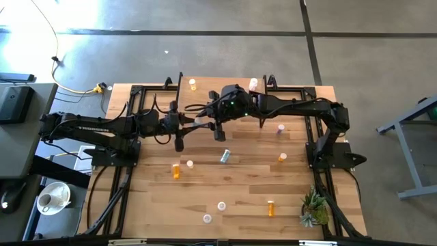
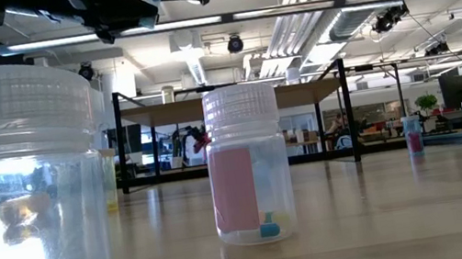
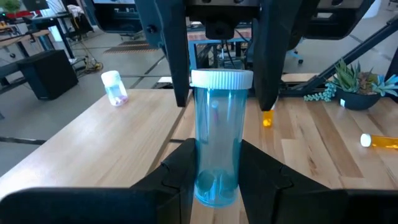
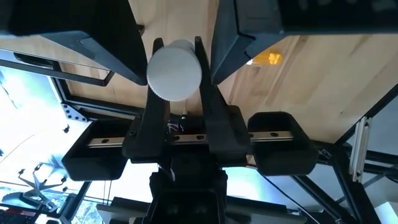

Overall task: Pick and place medicine bottles onto shelf by color
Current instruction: Put the bottom blue pill bottle on the shelf

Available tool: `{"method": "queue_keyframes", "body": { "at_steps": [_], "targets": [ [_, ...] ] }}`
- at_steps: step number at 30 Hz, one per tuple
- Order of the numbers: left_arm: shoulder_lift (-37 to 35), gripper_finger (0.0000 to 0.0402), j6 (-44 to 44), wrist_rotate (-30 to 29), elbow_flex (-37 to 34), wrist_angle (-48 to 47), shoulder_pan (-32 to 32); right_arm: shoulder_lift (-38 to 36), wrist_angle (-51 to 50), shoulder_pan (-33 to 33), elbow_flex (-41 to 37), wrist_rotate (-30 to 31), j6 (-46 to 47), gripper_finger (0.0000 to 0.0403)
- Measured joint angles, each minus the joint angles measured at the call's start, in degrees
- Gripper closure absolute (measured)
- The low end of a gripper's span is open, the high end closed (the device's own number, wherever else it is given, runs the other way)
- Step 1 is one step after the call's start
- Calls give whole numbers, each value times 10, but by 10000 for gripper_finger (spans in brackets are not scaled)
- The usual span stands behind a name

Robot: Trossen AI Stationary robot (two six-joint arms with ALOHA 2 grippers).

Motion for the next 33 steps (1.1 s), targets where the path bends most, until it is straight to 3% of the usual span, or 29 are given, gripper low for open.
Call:
{"method": "queue_keyframes", "body": {
  "at_steps": [9, 17, 25, 29, 33],
  "targets": [
    [0, 311, 0, 1, 0, 0, 0, 0, 6, 0, 0, 2, 0, 284],
    [0, 288, 0, -1, 0, 0, 0, 0, 4, 0, 0, 4, 0, 291],
    [0, 249, 28, -3, 0, -3, 0, 0, 2, 0, 0, 7, 0, 292],
    [0, 219, 25, -8, 0, -3, 0, 0, 2, -1, 0, 41, -6, 292],
    [-10, 196, 32, -67, 0, -9, 0, -4, 0, -10, 0, 43, -14, 292]
  ]
}}
